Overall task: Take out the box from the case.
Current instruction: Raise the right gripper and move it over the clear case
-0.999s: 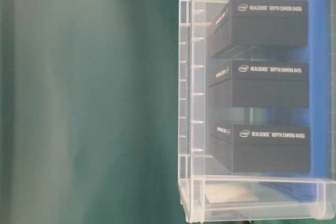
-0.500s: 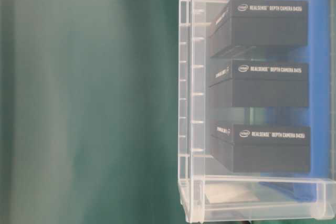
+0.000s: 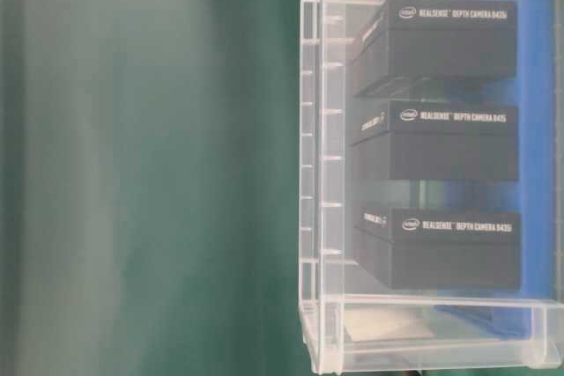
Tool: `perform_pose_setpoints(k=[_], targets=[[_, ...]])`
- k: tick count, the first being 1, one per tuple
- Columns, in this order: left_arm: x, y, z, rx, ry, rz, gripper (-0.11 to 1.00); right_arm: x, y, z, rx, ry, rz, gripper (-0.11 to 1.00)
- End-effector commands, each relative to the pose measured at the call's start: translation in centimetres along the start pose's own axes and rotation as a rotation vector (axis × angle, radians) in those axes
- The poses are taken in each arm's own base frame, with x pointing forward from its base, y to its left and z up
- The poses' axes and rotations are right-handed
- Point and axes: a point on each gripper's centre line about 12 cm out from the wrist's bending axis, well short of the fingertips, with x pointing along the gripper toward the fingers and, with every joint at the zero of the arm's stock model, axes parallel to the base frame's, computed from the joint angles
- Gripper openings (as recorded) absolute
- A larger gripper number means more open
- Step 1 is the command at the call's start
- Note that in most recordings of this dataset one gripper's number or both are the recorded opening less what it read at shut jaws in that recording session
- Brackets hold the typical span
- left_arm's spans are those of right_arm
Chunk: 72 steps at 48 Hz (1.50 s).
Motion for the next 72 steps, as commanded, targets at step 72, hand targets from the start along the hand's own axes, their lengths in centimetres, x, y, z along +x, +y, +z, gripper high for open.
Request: perform_pose_setpoints(k=[72], targets=[[-0.3, -0.2, -0.3, 0.009, -0.006, -0.013, 0.94, -0.7, 3.7, 1.7, 0.100, 0.015, 0.038, 0.95]])
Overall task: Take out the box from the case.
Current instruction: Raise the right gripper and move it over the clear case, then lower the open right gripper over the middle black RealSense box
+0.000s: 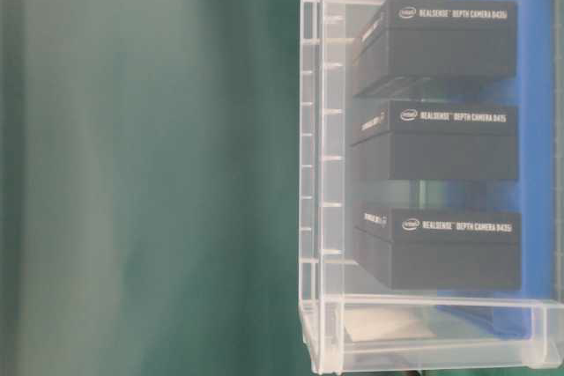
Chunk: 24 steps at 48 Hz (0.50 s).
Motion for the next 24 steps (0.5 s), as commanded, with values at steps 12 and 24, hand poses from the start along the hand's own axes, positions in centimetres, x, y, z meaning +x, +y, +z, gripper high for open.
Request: perform_pose_setpoints(k=[12, 24], targets=[[-0.5, -0.2, 0.1, 0.003, -0.015, -0.016, 0.94, -0.4, 3.4, 0.1, -0.015, 0.003, 0.033, 0.95], [-0.5, -0.3, 0.2, 0.003, -0.013, -0.017, 0.94, -0.2, 6.3, 0.1, -0.034, 0.005, 0.054, 0.95]])
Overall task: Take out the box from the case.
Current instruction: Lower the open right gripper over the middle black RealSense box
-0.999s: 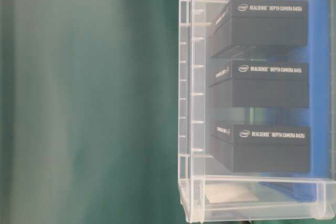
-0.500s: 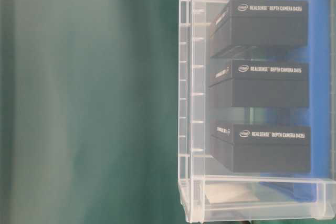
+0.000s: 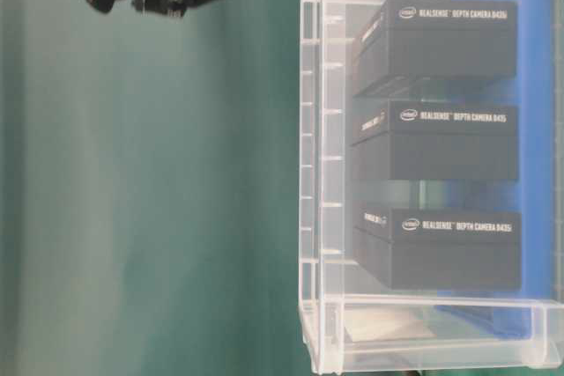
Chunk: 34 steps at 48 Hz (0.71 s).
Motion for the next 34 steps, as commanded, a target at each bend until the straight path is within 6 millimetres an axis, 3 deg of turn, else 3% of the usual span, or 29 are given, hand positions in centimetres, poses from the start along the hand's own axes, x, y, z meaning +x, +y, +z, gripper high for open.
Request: perform_pose_setpoints(k=[1, 34], targets=[[-0.5, -0.3, 0.1, 0.003, -0.012, -0.018, 0.94, -1.1, 1.6, 0.3, -0.005, -0.014, 0.046, 0.95], [-0.5, -0.3, 0.2, 0.003, -0.015, -0.014, 0.94, 0.2, 10.1, -0.1, -0.039, -0.009, 0.107, 0.95]])
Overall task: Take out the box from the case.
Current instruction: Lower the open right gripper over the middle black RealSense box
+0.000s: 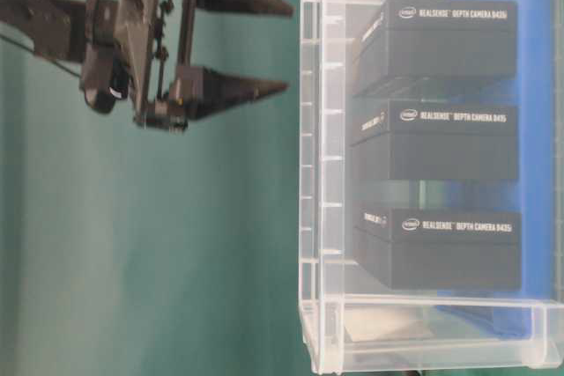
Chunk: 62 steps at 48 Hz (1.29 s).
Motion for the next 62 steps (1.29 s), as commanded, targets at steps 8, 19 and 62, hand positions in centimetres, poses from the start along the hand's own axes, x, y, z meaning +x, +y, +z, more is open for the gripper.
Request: perform_pose_setpoints(k=[8, 19, 62], targets=[[-0.6, -0.3, 0.2, 0.002, -0.016, -0.017, 0.94, -0.9, 3.3, -0.1, -0.004, -0.011, 0.070, 0.95], [-0.6, -0.2, 0.2, 0.002, -0.018, -0.020, 0.94, 0.0, 5.4, -0.6, -0.016, 0.004, 0.082, 0.95], [-0.6, -0.2, 0.2, 0.003, -0.019, -0.022, 0.94, 1.1, 6.9, -0.7, -0.020, 0.016, 0.082, 0.95]])
